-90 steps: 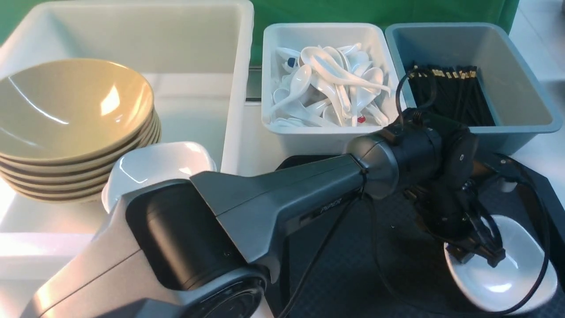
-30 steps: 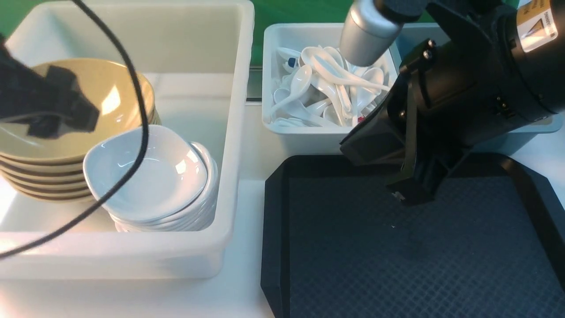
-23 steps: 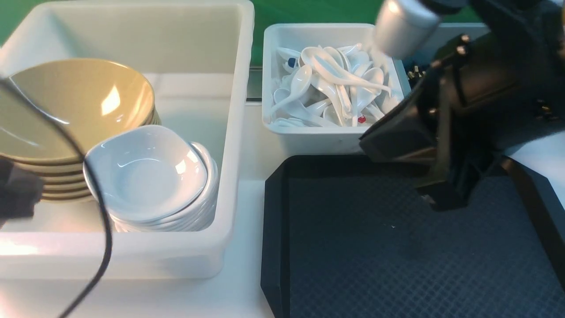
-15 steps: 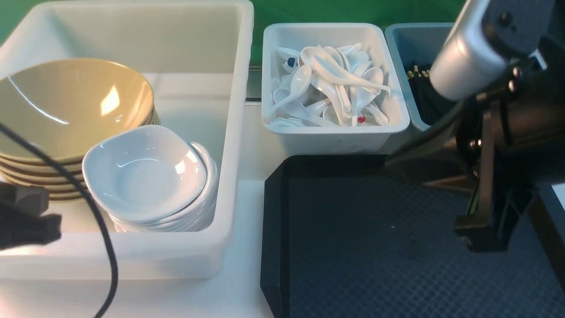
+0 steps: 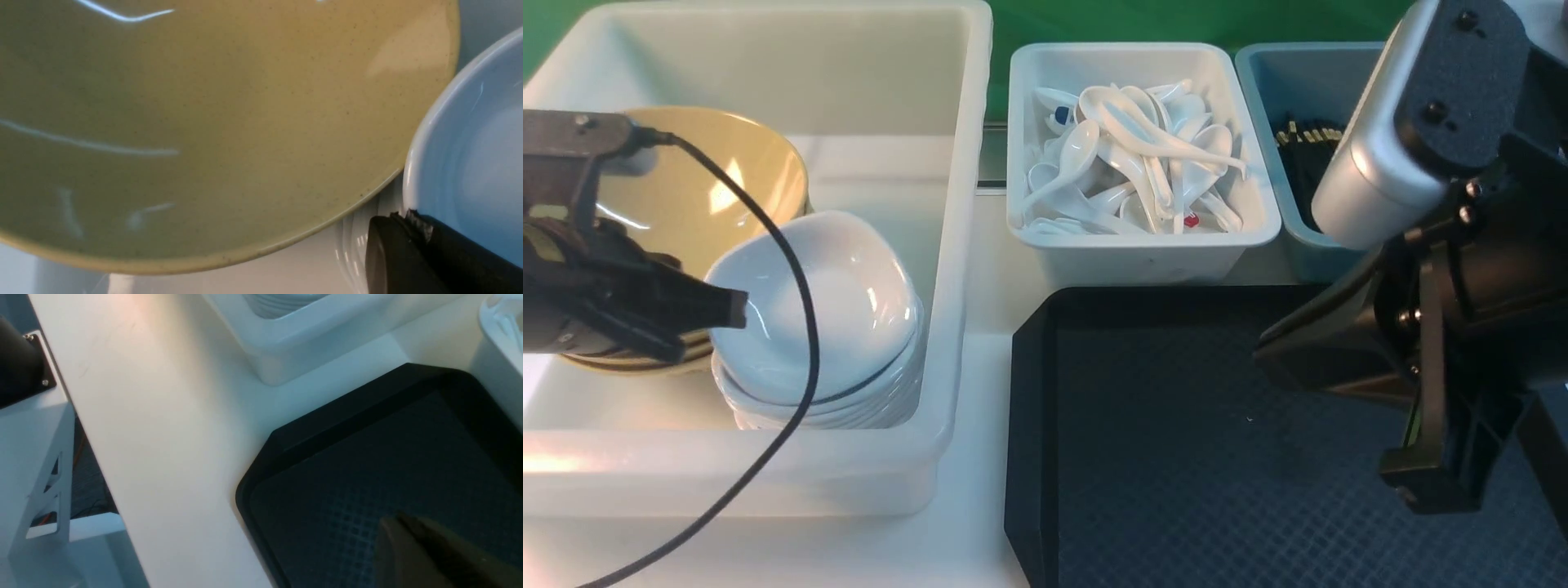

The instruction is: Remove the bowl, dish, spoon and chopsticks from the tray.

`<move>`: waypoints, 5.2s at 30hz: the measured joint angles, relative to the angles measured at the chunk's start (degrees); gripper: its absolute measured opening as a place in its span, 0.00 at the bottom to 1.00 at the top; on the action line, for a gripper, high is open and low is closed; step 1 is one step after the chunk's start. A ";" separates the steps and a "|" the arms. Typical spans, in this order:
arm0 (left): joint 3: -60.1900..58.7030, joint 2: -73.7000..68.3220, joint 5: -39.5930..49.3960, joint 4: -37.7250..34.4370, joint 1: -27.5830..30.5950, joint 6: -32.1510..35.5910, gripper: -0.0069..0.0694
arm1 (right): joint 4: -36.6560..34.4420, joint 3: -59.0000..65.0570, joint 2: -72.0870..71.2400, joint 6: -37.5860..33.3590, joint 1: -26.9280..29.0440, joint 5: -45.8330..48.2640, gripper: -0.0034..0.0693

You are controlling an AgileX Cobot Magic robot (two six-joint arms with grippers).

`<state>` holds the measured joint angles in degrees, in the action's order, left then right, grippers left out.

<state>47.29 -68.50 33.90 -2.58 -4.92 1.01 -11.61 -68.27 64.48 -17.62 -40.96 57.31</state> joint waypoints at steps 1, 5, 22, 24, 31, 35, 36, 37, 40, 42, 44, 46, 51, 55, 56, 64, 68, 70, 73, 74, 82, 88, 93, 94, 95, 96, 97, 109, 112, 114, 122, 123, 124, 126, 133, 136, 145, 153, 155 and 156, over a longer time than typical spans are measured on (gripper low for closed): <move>0.00 -0.33 -0.06 -1.15 0.00 1.05 0.08 | 0.00 0.00 0.00 0.00 -0.01 0.07 0.11; 0.77 0.80 0.92 -2.92 0.00 4.12 0.08 | 0.00 0.00 0.00 0.05 -0.01 0.07 0.11; 9.50 0.72 1.45 -4.81 0.00 7.64 0.08 | 0.02 0.00 0.00 0.04 -0.07 -0.94 0.11; 9.50 -2.76 0.73 -4.81 0.00 7.91 0.08 | 0.02 0.00 0.00 0.04 -0.07 -0.19 0.11; 9.50 -10.38 -0.89 -4.09 0.00 8.61 0.08 | 0.02 0.00 0.00 0.64 -0.07 0.86 0.11; 9.50 -9.72 0.51 -4.03 0.00 9.26 0.08 | 0.02 0.00 0.00 1.29 -0.07 0.85 0.11; 9.50 -8.92 1.06 -4.03 0.00 9.32 0.08 | 0.02 0.00 0.00 1.33 -0.07 0.85 0.11; 9.50 -8.35 1.46 -4.03 0.00 9.46 0.08 | 0.02 0.00 0.00 1.33 -0.07 0.85 0.11; 9.50 -5.34 2.07 -3.69 0.00 9.53 0.08 | 0.02 0.00 0.00 1.33 -0.07 0.85 0.11; 9.50 -1.87 2.22 -3.42 0.00 9.53 0.08 | 0.07 0.00 0.00 1.33 -0.07 0.85 0.11; 9.50 2.40 2.64 -3.13 0.00 9.53 0.08 | 0.07 0.00 0.00 1.33 -0.07 0.50 0.11; 8.98 7.28 3.34 -3.00 0.00 9.48 0.08 | 0.07 0.00 -0.32 1.33 -0.08 -0.64 0.11; 1.03 20.79 5.90 -1.37 0.00 8.98 0.08 | 0.01 3.15 -5.29 1.42 -0.08 -6.67 0.11; -9.59 32.99 6.58 -0.85 0.00 7.54 0.08 | -0.13 11.38 -14.48 -0.77 -0.08 -16.68 0.11; -11.22 35.45 6.58 -0.78 0.00 7.03 0.08 | -0.13 13.64 -16.96 -1.47 -0.08 -19.12 0.11; -19.91 53.12 1.86 -0.78 0.00 5.83 0.08 | -0.33 28.04 -32.31 -2.80 -0.13 -36.39 0.11; -20.79 56.58 0.28 -0.78 0.00 5.77 0.08 | -0.36 31.57 -35.04 -2.87 -0.13 -43.09 0.11; -20.91 57.30 0.23 -0.78 0.00 5.77 0.08 | -0.40 32.16 -35.37 -2.93 -0.13 -44.90 0.11; -21.09 57.44 0.31 -0.78 0.00 5.77 0.08 | -0.40 32.15 -35.42 -2.87 -0.13 -44.69 0.11; -21.22 57.44 0.29 -0.78 0.00 5.77 0.08 | -0.40 32.15 -35.42 -2.87 -0.13 -44.50 0.11; -21.28 57.44 0.70 -0.76 0.00 5.77 0.08 | -0.40 32.15 -35.42 -2.87 -0.13 -44.15 0.11; -21.28 57.44 0.71 -0.76 0.00 5.77 0.08 | 0.33 32.15 -35.43 -3.57 -0.13 -45.10 0.11; -21.28 57.44 0.78 -0.76 0.00 5.77 0.08 | 0.85 34.52 -36.12 -4.65 1.64 -47.74 0.12; -21.28 57.44 0.84 -0.76 0.00 5.77 0.08 | 0.98 36.27 -36.85 -4.67 3.49 -48.17 0.12; -21.28 57.44 0.85 -0.76 0.00 5.77 0.08 | 0.99 38.12 -37.62 -4.37 5.68 -48.65 0.12; -21.28 57.44 0.85 -0.76 0.00 5.77 0.08 | 1.04 39.87 -38.38 -3.29 7.78 -49.14 0.12; -21.28 57.44 0.85 -0.76 0.00 5.77 0.08 | 1.12 41.84 -39.24 -2.38 9.52 -49.59 0.12; -21.28 57.44 1.01 -0.76 0.00 5.77 0.08 | 13.46 68.85 -60.32 13.64 40.78 -47.47 0.12; -21.28 57.44 1.13 -0.76 0.00 5.82 0.08 | 16.22 69.88 -64.48 17.63 45.37 -41.89 0.12; -21.28 57.44 1.13 -0.76 0.00 5.82 0.08 | 16.71 69.88 -64.84 18.68 46.56 -39.88 0.12; -21.28 57.44 1.56 -0.76 0.00 5.79 0.08 | 17.43 69.88 -65.12 19.78 47.59 -38.57 0.10; -21.28 57.44 1.56 -0.76 0.00 5.79 0.08 | 17.43 69.88 -65.12 19.78 47.59 -38.57 0.10; -21.28 57.44 1.56 -0.76 0.00 5.79 0.08 | 17.43 69.88 -65.12 19.78 47.59 -38.57 0.10; -21.28 57.44 1.56 -0.76 0.00 5.79 0.08 | 17.43 69.88 -65.12 19.78 47.59 -38.57 0.10; -21.28 57.44 1.56 -0.76 0.00 5.74 0.08 | 17.47 69.88 -65.12 19.78 47.59 -38.57 0.10; -21.28 57.44 1.56 -0.76 0.00 5.79 0.08 | 17.47 69.88 -65.12 19.78 47.59 -38.57 0.10; -21.28 57.44 1.56 -0.76 0.00 5.79 0.08 | 17.47 69.88 -65.12 19.78 47.59 -38.52 0.10; -21.33 57.44 1.56 -0.76 0.00 5.79 0.08 | 17.47 69.88 -65.12 19.78 47.59 -38.52 0.10; -21.40 57.44 1.56 -0.76 0.00 5.79 0.08 | 17.47 69.88 -65.12 19.78 47.59 -38.52 0.10; -21.46 57.44 1.51 -0.67 0.00 5.79 0.08 | 17.47 69.88 -65.12 19.78 47.59 -38.52 0.10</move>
<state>25.83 -11.06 35.41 -3.25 -4.92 6.80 5.86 1.61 -0.64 2.15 6.63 18.78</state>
